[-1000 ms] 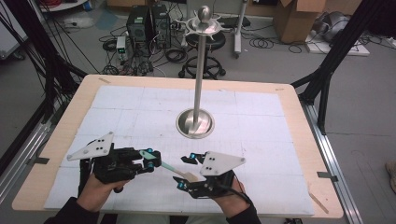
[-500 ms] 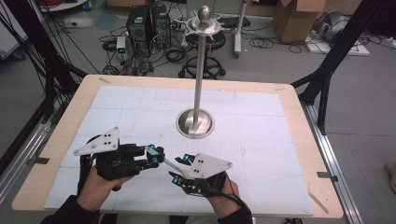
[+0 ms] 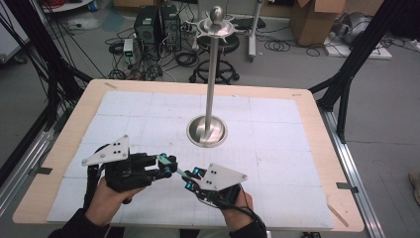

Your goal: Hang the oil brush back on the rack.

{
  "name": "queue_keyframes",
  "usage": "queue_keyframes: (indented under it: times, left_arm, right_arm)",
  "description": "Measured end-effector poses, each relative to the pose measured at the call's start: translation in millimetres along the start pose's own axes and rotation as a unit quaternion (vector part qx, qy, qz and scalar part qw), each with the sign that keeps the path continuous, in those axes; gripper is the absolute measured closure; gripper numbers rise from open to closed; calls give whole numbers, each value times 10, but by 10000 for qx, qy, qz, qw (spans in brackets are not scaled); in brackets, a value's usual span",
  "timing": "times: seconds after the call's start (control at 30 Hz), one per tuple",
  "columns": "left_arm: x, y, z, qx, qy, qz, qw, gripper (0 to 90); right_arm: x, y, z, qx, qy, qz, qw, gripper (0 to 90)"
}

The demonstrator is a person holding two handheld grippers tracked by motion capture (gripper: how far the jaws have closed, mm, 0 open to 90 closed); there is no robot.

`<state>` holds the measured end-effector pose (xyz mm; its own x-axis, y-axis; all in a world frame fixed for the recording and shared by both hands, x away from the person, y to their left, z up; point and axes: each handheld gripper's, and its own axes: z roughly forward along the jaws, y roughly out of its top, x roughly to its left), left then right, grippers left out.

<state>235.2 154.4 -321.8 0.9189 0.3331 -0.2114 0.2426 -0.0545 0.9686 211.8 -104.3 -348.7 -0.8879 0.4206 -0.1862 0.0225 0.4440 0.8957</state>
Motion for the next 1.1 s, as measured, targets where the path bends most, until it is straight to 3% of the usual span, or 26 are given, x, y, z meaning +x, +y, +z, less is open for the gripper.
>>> queue_keyframes:
  times: [0.17, 0.2, 0.27, 0.33, 0.43, 0.53, 0.7, 0.87, 1.03, 1.1]
  left_arm:
    - [4, -9, 2, -195, -92, -35, 9998, 749]
    - [5, -12, 2, -328, -161, -24, 9993, 707]
    - [6, -11, -9, -587, -261, 6, 9979, 510]
    - [4, -5, -27, -760, -471, -38, 9960, 410]
    - [8, -3, -47, -802, -750, 33, 9939, 376]
    - [1, -10, -47, -821, -1011, 108, 9914, 391]
    - [-22, -5, -27, -877, -1530, 209, 9841, 473]
    - [-31, 19, -14, -897, -1694, 260, 9811, 634]
    - [-13, 28, -26, -970, -1795, 333, 9784, 768]
    - [-18, 29, -25, -975, -1845, 387, 9772, 778]
  right_arm:
    - [-1, -1, -17, -33, 30, -44, 10000, 826]
    - [-1, 1, -28, -81, 54, -10, 10000, 828]
    - [-8, -3, -49, -186, 193, 47, 9996, 829]
    - [-10, -14, -62, -268, 360, 123, 9989, 830]
    - [-41, -53, -84, -498, 627, 337, 9962, 830]
    - [-74, -87, -103, -716, 931, 520, 9917, 829]
    - [-96, -126, -96, -1040, 1631, 734, 9784, 829]
    - [-95, -144, -70, -1156, 1994, 850, 9694, 828]
    - [-98, -145, -62, -1213, 2168, 878, 9647, 829]
    - [-99, -144, -53, -1243, 2280, 894, 9615, 829]
